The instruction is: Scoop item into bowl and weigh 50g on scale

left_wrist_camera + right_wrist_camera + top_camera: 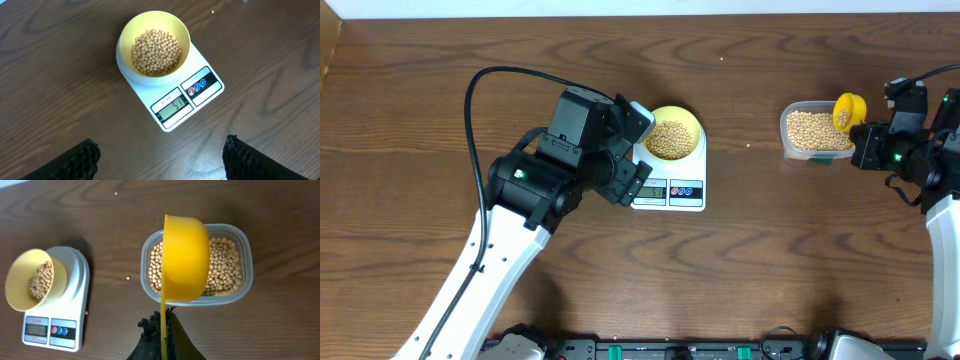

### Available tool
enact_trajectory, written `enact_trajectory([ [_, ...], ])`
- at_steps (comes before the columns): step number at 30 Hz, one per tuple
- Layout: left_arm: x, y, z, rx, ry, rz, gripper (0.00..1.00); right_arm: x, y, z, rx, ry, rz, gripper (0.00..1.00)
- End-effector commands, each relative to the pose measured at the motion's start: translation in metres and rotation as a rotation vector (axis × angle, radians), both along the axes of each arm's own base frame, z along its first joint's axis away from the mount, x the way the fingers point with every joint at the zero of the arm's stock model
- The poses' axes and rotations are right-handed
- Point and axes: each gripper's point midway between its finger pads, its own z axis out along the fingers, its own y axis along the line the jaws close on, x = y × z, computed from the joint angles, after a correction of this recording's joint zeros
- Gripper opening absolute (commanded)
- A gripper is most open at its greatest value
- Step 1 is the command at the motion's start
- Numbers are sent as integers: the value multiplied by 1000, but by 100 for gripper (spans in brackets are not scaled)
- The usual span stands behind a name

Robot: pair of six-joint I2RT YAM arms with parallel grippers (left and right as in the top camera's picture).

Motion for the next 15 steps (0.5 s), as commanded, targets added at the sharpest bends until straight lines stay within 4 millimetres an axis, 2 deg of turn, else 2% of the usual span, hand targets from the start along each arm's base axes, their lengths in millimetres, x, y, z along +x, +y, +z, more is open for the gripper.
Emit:
enact_trajectory([
  [1,0,-1,3,-7,-4,-10,81,-2,-3,5,-105,-45,97,1],
  [7,0,-1,3,-7,-4,-10,81,2,-4,8,-285,-118,277,1],
  [15,0,-1,3,-7,-4,-10,81,15,-21,15,-448,-170,290,1],
])
